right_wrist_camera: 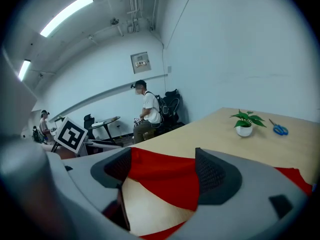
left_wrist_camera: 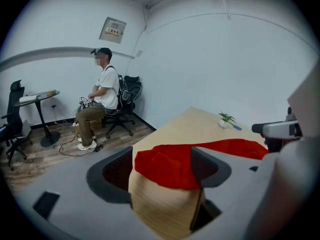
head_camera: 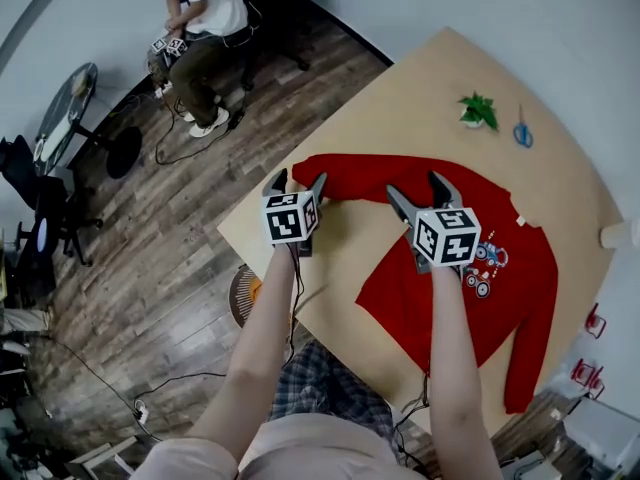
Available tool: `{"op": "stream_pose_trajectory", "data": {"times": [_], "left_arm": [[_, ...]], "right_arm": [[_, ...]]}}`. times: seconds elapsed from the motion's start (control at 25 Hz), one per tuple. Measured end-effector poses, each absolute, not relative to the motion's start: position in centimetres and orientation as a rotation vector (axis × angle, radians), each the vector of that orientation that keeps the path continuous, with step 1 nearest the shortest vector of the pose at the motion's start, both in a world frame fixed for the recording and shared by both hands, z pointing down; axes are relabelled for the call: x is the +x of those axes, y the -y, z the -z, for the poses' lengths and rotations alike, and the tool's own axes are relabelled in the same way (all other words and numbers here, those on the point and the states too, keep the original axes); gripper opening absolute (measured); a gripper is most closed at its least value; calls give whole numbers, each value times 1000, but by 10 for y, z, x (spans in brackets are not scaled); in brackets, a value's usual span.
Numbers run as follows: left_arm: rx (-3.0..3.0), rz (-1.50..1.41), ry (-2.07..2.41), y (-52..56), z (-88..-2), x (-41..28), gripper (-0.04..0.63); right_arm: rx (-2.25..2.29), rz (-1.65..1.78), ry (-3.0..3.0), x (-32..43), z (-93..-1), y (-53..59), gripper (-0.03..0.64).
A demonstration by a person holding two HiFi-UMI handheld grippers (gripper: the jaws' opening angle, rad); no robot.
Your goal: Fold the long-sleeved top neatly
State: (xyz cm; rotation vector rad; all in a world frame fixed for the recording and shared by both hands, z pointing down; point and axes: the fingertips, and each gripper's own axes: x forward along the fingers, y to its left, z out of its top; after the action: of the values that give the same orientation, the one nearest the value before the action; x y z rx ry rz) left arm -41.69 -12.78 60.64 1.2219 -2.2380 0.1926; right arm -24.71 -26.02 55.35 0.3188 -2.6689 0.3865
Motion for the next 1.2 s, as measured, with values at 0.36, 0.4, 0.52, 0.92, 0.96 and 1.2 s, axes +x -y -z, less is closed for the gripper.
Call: {"op": "stream_pose_trajectory", "data": {"times": [0.36,0.4,0.52,0.92,0.96,1.2], "left_arm": [[1076,-238,2139,127,-650,-431,331],[1070,-242,2127,128,-653,-430,323],[1063,-240,2103,128,-658,-427,281],[1140,-294,2104,136,-651,-418,65],[1150,-288,2106,136,-650,-418,60],[1221,-233,2160,142,-618,-416,46]], "right_arm": [[282,-371,2629,-255,-571,258,368],[280,-375,2622,-256,-574,257,367],[268,-384,2602,-260,-581,252,367],[242,-393,2578,-269,-590,239,362],[244,-392,2576,-268,-591,239,361],[297,-395,2575,-256,-587,249,358]]}}
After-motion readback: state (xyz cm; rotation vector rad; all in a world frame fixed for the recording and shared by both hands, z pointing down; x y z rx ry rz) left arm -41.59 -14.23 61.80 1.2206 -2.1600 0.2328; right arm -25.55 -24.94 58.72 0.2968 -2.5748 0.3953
